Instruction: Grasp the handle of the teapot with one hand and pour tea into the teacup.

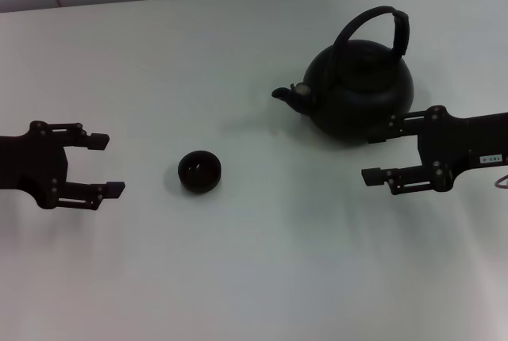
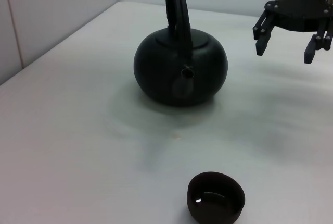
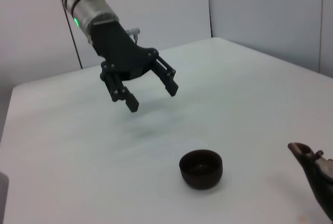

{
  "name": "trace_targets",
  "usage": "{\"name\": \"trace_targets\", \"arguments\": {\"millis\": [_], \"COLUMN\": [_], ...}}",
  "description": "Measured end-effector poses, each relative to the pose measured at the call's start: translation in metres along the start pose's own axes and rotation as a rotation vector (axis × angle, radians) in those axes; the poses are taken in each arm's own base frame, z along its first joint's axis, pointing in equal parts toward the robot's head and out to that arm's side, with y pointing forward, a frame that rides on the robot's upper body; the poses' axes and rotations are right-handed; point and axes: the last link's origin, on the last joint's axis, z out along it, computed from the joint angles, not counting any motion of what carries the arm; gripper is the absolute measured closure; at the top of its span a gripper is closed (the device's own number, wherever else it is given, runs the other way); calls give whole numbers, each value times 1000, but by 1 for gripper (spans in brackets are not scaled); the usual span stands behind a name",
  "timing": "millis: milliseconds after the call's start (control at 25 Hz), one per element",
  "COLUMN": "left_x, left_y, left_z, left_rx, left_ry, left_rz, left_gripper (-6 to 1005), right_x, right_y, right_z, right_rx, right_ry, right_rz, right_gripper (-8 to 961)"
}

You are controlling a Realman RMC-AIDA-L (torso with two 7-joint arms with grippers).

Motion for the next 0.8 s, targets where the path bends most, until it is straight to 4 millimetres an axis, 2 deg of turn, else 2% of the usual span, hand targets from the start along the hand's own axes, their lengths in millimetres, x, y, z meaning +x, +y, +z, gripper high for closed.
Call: {"name": "trace_targets", "arguments": {"millis": [800], "left_x": [1], "left_y": [0], "left_z": [4], "left_rx": [0], "left_ry": [2], "left_rz": [7], "left_gripper": [189], "right_x": [-6], "right_y": [-4], "right_z": [7], "right_rx": [1], "right_ry": [1], "right_rz": [-28], "right_gripper": [269]}}
